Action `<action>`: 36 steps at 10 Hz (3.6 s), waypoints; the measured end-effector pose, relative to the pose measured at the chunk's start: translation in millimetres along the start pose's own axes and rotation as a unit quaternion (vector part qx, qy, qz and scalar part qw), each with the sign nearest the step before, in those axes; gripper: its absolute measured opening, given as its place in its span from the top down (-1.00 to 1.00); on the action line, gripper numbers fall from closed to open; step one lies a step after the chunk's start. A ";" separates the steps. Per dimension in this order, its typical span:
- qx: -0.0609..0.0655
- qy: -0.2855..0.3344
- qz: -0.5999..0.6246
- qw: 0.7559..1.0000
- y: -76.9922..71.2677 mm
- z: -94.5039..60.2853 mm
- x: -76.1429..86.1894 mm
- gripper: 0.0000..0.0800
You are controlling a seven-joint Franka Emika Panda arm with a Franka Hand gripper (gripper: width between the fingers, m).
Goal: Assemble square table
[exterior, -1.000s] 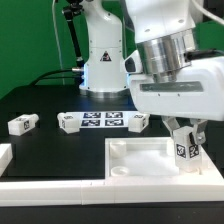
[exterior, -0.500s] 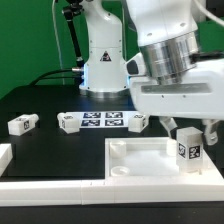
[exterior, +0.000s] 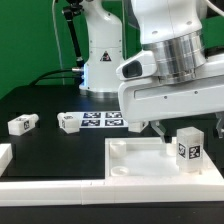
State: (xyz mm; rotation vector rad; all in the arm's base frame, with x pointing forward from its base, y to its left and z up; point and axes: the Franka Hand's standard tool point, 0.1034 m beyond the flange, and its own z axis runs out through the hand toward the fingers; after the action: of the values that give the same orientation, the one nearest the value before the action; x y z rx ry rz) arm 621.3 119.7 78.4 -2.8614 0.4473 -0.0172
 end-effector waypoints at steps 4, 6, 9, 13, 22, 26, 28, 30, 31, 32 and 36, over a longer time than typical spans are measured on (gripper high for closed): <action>-0.033 0.007 -0.226 0.974 -1.0 3.9 9.8 -0.62; -0.033 0.007 -0.225 0.974 -0.8 4.2 9.7 0.01; -0.032 0.010 -0.118 0.992 2.4 4.3 11.0 0.26; -0.023 0.028 0.210 0.977 2.6 6.6 10.1 0.26; -0.019 0.019 0.181 0.983 6.4 6.1 12.8 -0.33; -0.051 0.012 -0.042 0.998 5.5 8.8 7.9 -0.62; -0.063 -0.004 -0.212 0.975 3.9 5.8 9.1 -0.62; -0.059 -0.001 -0.214 0.975 3.4 7.3 9.1 -0.41; -0.059 -0.001 -0.220 0.974 3.8 7.3 9.3 -0.06; -0.058 0.000 -0.193 0.980 3.1 7.4 8.9 -0.06; -0.054 0.012 0.010 0.998 3.7 7.4 9.3 0.28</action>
Offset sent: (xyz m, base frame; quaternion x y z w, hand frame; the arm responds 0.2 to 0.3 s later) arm 0.0000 0.0000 0.0000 0.0000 0.0000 0.0000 1.0000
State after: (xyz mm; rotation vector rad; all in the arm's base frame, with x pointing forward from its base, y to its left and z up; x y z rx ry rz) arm 629.5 115.2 70.0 -2.9647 0.4968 -0.0237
